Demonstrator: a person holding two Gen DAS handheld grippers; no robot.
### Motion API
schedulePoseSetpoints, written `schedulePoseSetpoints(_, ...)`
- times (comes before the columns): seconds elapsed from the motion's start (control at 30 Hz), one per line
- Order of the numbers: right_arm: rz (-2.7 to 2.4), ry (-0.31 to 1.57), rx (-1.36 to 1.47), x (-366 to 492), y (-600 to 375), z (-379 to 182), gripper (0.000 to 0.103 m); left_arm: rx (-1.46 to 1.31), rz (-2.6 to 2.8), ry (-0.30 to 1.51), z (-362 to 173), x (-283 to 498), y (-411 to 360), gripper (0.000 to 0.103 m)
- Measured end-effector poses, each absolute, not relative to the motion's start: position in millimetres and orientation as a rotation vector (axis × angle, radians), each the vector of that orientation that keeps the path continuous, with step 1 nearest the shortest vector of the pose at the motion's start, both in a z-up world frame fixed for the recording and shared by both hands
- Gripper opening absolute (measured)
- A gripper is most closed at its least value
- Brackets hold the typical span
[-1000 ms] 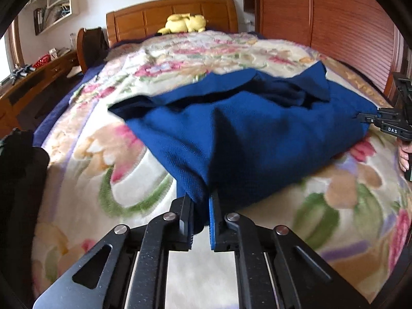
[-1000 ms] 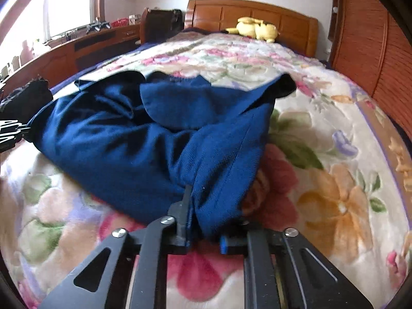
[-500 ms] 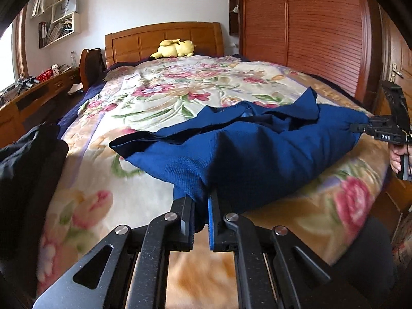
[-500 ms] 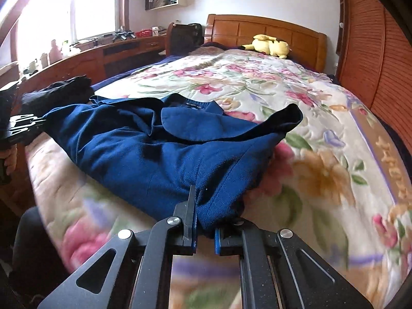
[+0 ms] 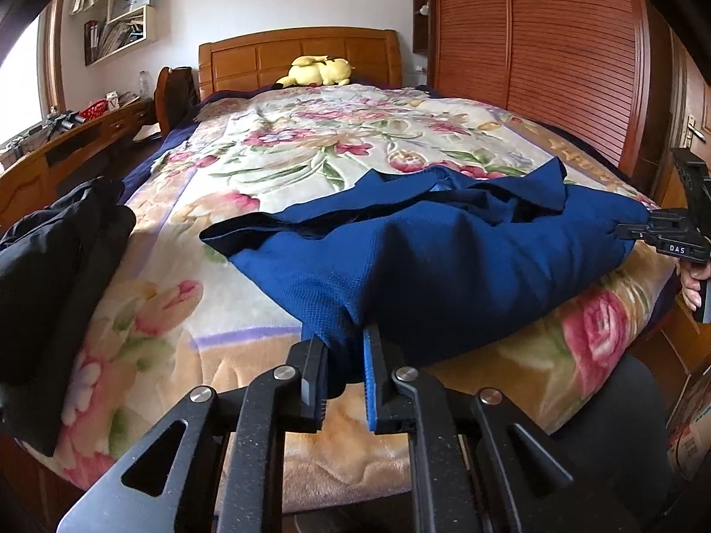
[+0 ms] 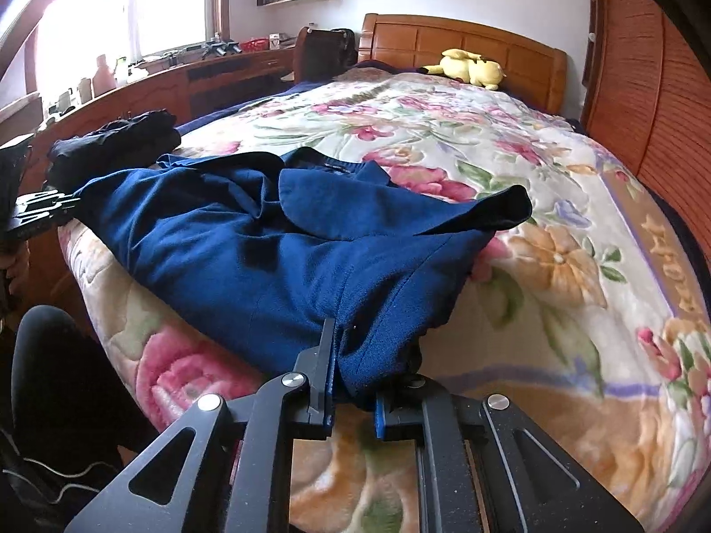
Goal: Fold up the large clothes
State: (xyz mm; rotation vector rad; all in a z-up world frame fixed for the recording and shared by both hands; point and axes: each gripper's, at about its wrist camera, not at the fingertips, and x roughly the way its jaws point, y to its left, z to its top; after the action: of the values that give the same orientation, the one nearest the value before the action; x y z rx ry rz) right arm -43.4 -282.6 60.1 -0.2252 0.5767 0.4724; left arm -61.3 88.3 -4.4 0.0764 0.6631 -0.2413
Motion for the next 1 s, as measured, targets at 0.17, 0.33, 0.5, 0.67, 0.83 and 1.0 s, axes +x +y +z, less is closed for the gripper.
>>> schedulePoseSetpoints(0.17, 0.454, 0.581, -0.246, -53, -278, 68, 0.022, 0.07, -0.209, 0.639, 4, -72, 93, 0.028)
schedulePoseSetpoints(0.33, 0.43, 0.548, -0.248, -67, -285, 75, 0.027, 0.072, -0.213, 0.599, 19, -76, 94, 0.047)
schedulePoseSetpoints(0.5, 0.39, 0.489, -0.234, -78, -291, 86, 0.03, 0.057, -0.26, 0.542, 33, -65, 83, 0.081)
schedulePoseSetpoints(0.67, 0.394, 0.441, -0.229, -76, -280, 98, 0.036, 0.029, -0.279, 0.512, 39, -39, 65, 0.081)
schedulePoseSetpoints(0.83, 0.441, 0.433, -0.236, -59, -255, 99, 0.036, 0.026, -0.269, 0.507, 28, -22, 53, 0.081)
schedulePoseSetpoints(1.0, 0.519, 0.463, -0.263, -27, -221, 95, 0.036, 0.033, -0.261, 0.527, 15, -20, 53, 0.081)
